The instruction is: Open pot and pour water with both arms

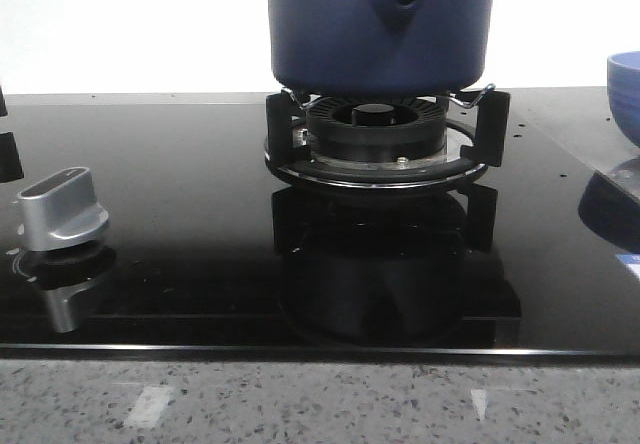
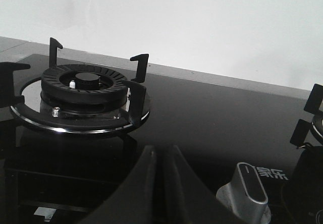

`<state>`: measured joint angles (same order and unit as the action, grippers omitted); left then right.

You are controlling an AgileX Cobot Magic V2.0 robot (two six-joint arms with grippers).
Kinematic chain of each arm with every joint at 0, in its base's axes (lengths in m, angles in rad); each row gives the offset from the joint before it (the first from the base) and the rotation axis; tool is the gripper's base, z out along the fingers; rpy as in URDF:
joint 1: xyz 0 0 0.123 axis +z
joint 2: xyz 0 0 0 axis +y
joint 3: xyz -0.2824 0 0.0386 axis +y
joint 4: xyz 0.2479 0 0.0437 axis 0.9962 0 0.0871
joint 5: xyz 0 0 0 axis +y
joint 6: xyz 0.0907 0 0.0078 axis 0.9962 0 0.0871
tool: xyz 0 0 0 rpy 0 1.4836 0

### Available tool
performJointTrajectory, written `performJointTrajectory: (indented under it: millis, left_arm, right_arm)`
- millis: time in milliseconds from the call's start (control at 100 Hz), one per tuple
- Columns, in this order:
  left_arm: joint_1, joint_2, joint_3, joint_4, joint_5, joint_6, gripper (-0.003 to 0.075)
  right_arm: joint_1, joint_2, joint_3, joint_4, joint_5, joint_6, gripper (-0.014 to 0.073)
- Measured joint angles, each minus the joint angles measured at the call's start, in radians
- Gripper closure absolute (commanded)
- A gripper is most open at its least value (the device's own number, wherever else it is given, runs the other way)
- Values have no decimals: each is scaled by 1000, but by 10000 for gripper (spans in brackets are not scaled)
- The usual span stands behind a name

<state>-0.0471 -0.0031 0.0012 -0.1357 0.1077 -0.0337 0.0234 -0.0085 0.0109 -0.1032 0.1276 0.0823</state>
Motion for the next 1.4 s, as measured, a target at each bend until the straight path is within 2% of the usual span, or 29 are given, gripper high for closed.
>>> performJointTrajectory:
  millis: [450,780,900,1090,1180,1290,1400]
  left_arm:
    - [0,0,0,0,0,0,741]
    - [0,0,0,-26,-34,0,741]
    - [0,0,0,-139,-46,0,741]
    - [0,0,0,-477,-108,0,741]
    - [0,0,0,-584,-130,0,741]
    - [0,0,-7,-628,-128,0,741]
    - [0,0,-58,-612,-83,-2,741]
  right_arm:
    - [0,0,0,4,-31,0,639]
    - [0,0,0,193,-92,0,639]
    - [0,0,0,280,-99,0,639]
    - [0,0,0,522,-116,0,639]
    - [0,0,0,611,-118,2,639]
    - [0,0,-16,631,-76,0,639]
    - [0,0,-102,568,45,-25,639]
